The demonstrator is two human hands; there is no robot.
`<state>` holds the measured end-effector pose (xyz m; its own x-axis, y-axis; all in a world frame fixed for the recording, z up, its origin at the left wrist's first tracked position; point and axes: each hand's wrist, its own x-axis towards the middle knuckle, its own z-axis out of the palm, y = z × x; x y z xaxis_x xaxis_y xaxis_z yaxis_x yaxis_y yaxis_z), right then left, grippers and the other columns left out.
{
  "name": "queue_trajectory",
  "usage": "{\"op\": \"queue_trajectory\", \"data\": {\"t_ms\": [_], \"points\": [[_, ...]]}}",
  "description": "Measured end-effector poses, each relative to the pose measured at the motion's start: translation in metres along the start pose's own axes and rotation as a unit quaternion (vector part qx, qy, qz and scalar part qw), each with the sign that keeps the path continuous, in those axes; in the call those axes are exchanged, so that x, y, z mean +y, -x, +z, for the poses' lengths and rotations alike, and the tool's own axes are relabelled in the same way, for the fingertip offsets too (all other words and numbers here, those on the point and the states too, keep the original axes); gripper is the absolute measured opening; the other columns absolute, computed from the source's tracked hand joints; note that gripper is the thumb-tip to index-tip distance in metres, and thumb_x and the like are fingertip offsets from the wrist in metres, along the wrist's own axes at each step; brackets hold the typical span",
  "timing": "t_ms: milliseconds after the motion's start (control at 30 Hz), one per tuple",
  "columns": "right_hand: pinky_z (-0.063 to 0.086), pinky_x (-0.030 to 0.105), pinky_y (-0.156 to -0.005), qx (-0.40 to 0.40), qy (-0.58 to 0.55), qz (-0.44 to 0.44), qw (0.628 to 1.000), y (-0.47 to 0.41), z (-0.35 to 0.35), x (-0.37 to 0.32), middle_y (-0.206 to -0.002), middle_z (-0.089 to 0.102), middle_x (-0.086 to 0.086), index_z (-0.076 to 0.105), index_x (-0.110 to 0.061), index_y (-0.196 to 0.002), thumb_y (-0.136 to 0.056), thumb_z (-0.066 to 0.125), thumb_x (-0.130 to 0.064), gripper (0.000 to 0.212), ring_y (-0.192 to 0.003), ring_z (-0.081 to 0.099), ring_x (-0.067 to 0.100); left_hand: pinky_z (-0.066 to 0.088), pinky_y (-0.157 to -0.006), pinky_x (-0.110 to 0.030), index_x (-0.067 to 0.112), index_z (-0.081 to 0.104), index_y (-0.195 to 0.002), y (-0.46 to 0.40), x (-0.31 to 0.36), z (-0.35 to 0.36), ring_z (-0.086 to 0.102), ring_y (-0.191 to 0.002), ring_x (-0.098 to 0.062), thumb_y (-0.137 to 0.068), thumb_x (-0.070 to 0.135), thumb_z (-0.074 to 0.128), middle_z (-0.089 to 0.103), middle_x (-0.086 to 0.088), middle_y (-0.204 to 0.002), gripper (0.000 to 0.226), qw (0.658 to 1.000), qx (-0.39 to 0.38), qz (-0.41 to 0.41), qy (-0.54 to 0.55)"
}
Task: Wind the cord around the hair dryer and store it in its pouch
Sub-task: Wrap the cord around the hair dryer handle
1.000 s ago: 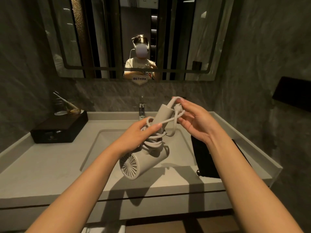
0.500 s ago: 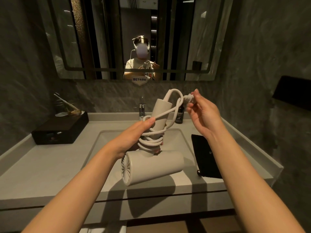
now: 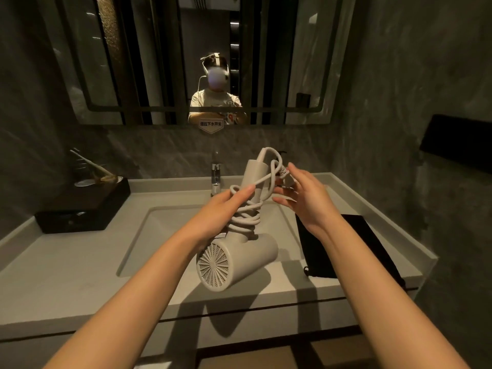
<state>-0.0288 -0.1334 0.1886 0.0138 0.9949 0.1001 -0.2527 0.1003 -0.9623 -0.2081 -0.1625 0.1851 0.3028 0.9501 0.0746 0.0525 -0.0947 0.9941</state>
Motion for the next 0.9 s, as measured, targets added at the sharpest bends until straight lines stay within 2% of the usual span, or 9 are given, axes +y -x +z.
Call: {"op": "queue_trajectory", "data": {"t_ms": [100,167,300,400,500,567,633,767,900], "points": [[0.055,0.033,-0.082,-0.025,0.107,-0.034,0.993,0.003,-0.012,-0.003,-0.094,0.068,0.001,0.066,-0.019,-0.103,-0.09,0.056,-0.046,0.031,-0.093,0.066,0.019,0.051,-0.058,-0.018,0.017,0.067,-0.091,-0.01,-0.005,0.009,0.065,-0.064,-0.007,-0.088,0.052,0.053,0.07,0.004,-0.073,0.038,0.993,-0.04,0.008,-0.109],[0.054,0.032,-0.079,0.016,0.151,-0.068,0.986,0.003,-0.03,-0.011,-0.079,0.068,-0.001,0.071,-0.018,-0.086,-0.09,0.057,-0.045,0.031,-0.08,0.065,0.015,0.049,-0.061,-0.016,0.019,0.07,-0.09,-0.016,-0.007,0.016,0.063,-0.066,-0.005,-0.082,0.059,0.054,0.07,0.006,-0.074,0.044,0.987,-0.056,0.014,-0.151],[0.044,0.023,-0.055,0.085,0.279,-0.139,0.946,-0.001,-0.068,-0.015,-0.05,0.058,-0.007,0.068,-0.007,-0.073,-0.093,0.051,-0.048,0.049,-0.048,0.051,0.003,0.045,-0.063,-0.022,0.015,0.07,-0.08,-0.029,-0.008,0.028,0.059,-0.062,-0.012,-0.074,0.065,0.059,0.066,0.002,-0.068,0.051,0.98,-0.116,-0.024,-0.161],[0.038,0.016,-0.045,0.042,0.254,-0.061,0.964,0.002,-0.092,-0.021,-0.046,0.056,-0.006,0.063,-0.009,-0.067,-0.093,0.035,-0.059,0.063,-0.042,0.047,0.005,0.047,-0.075,-0.035,0.005,0.069,-0.096,-0.038,-0.013,0.041,0.061,-0.077,-0.027,-0.072,0.065,0.064,0.067,-0.017,-0.085,0.065,0.981,-0.154,-0.045,-0.111],[0.032,0.02,-0.046,0.004,0.234,-0.026,0.972,0.002,-0.123,-0.026,-0.049,0.047,-0.003,0.053,-0.014,-0.059,-0.09,0.044,-0.06,0.056,-0.044,0.038,0.011,0.051,-0.077,-0.035,0.02,0.076,-0.086,-0.047,-0.014,0.055,0.065,-0.079,-0.024,-0.075,0.061,0.059,0.072,-0.017,-0.089,0.046,0.978,-0.166,-0.033,-0.122],[0.039,0.022,-0.052,0.02,0.239,-0.03,0.97,0.002,-0.14,-0.024,-0.053,0.049,-0.001,0.055,-0.013,-0.061,-0.09,0.051,-0.054,0.051,-0.047,0.041,0.012,0.048,-0.079,-0.036,0.014,0.075,-0.093,-0.053,-0.014,0.064,0.062,-0.081,-0.022,-0.069,0.072,0.058,0.072,-0.017,-0.094,0.065,0.972,-0.171,-0.01,-0.164],[0.046,0.022,-0.062,0.031,0.271,-0.05,0.961,0.004,-0.152,-0.021,-0.057,0.055,0.001,0.062,-0.008,-0.07,-0.095,0.048,-0.047,0.048,-0.052,0.05,0.012,0.045,-0.07,-0.03,0.015,0.075,-0.093,-0.06,-0.012,0.075,0.058,-0.072,-0.016,-0.061,0.079,0.058,0.07,-0.006,-0.081,0.073,0.964,-0.168,0.001,-0.205],[0.049,0.036,-0.079,-0.031,0.363,-0.065,0.929,0.007,-0.177,-0.03,-0.061,0.062,0.007,0.064,-0.009,-0.075,-0.102,0.034,-0.036,0.048,-0.065,0.058,0.015,0.04,-0.046,-0.02,0.015,0.071,-0.093,-0.07,-0.005,0.091,0.054,-0.051,-0.01,-0.068,0.066,0.067,0.063,0.003,-0.064,0.056,0.951,-0.147,0.006,-0.273],[0.042,0.025,-0.065,-0.078,0.397,0.044,0.913,0.015,-0.187,-0.05,-0.065,0.068,0.017,0.072,-0.002,-0.094,-0.09,0.016,-0.067,0.086,-0.068,0.064,0.019,0.055,-0.062,-0.025,0.026,0.067,-0.098,-0.077,-0.004,0.105,0.067,-0.068,-0.003,-0.074,0.052,0.072,0.072,0.007,-0.081,0.035,0.894,-0.136,0.118,-0.411]]}}
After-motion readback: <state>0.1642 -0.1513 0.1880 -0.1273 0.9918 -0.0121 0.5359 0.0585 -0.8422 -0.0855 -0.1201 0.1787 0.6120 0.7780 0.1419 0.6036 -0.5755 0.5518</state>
